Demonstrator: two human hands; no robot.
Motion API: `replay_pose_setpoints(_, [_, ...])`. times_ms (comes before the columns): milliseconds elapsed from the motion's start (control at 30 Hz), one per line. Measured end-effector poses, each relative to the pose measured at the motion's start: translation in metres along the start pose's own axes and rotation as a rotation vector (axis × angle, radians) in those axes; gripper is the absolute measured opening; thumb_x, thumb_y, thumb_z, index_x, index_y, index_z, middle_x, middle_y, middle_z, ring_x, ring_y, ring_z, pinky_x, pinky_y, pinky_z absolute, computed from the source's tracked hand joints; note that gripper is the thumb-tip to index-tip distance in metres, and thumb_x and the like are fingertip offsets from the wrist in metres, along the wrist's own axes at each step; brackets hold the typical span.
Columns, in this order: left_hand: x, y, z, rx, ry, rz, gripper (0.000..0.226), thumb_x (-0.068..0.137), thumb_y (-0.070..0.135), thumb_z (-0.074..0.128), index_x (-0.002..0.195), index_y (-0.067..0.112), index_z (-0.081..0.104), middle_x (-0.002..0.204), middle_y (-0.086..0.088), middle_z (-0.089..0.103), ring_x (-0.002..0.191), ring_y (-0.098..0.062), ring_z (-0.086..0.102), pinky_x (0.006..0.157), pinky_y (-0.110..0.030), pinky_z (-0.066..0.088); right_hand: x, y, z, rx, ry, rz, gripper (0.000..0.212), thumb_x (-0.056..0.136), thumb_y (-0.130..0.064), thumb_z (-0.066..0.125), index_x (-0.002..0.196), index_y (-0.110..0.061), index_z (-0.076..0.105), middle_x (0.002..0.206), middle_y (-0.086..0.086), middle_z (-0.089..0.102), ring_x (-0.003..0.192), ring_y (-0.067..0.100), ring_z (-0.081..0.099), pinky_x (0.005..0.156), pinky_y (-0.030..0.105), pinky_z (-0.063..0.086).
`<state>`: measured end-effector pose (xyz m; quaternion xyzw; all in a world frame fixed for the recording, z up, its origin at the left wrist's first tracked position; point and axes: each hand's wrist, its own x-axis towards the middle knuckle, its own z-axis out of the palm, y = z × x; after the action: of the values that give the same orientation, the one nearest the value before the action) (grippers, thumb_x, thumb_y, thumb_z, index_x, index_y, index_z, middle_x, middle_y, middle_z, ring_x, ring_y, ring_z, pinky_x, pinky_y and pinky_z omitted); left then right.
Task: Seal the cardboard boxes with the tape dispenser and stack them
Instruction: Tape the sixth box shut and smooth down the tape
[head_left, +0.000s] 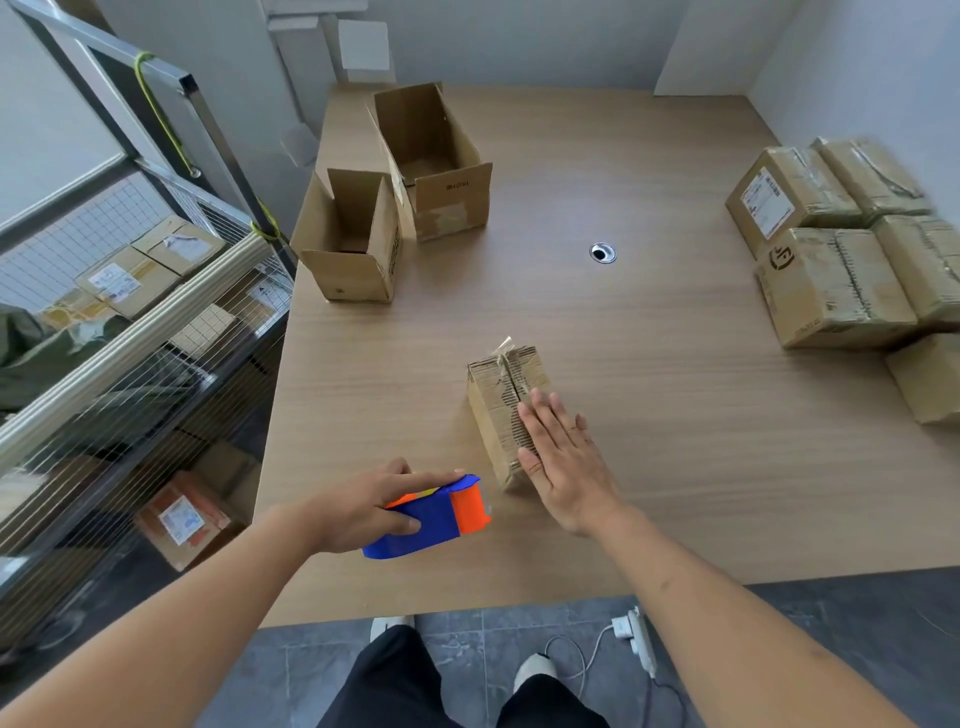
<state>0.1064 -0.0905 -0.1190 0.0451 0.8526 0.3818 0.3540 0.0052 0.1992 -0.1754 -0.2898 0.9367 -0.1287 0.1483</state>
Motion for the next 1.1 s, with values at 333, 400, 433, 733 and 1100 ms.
replay_pose_setpoints(333, [0.009,0.003,0.012,0.169,0.148,-0.043,0.061,0.1,0.051,0.047,0.147,0.07,0.014,0.108,0.006,0.047,0.095,-0.012,0.052,0.086,-0.033,0.044,-0.001,-0.011,-0.009,-0.055,-0.034,0.062,0.086,0.092,-0.078,0.01,0.161,-0.03,-0.008,0.166,-0.012,-0.024,0.149,0.007,-0.03,0.125,0.044,-0.015])
replay_pose_setpoints(400, [0.013,0.007,0.018,0.162,0.149,-0.081,0.059,0.098,0.055,0.046,0.147,0.07,0.015,0.108,0.004,0.051,0.097,-0.015,0.054,0.089,-0.037,0.045,-0.001,-0.015,-0.009,-0.076,-0.029,0.077,0.092,0.089,-0.082,0.015,0.162,-0.028,-0.005,0.166,-0.011,-0.021,0.151,0.009,-0.027,0.124,0.044,-0.015])
replay_pose_setpoints(433, [0.016,0.009,0.021,0.156,0.15,-0.093,0.059,0.097,0.056,0.045,0.147,0.068,0.017,0.108,0.003,0.054,0.098,-0.017,0.056,0.09,-0.038,0.046,0.0,-0.016,-0.008,-0.085,-0.027,0.084,0.093,0.09,-0.081,0.017,0.163,-0.027,-0.003,0.167,-0.01,-0.02,0.152,0.011,-0.026,0.124,0.043,-0.015])
replay_pose_setpoints(733, [0.034,0.022,0.025,0.027,0.144,-0.193,0.028,0.101,0.038,0.046,0.128,0.037,0.053,0.108,0.007,0.067,0.097,-0.02,0.063,0.08,-0.034,0.046,0.003,-0.024,-0.011,-0.137,-0.068,0.112,0.098,0.083,-0.08,0.008,0.163,-0.023,-0.002,0.168,-0.005,-0.02,0.153,0.016,-0.024,0.124,0.044,-0.014])
replay_pose_setpoints(1100, [-0.001,0.016,-0.011,0.082,0.277,-0.046,0.066,0.099,0.046,0.054,0.147,0.069,0.014,0.107,0.0,0.056,0.096,-0.016,0.055,0.086,-0.039,0.045,0.004,-0.038,-0.032,-0.181,-0.073,0.042,0.084,0.084,-0.036,0.067,0.155,-0.019,0.027,0.171,-0.005,0.005,0.157,0.021,-0.003,0.126,0.044,-0.011])
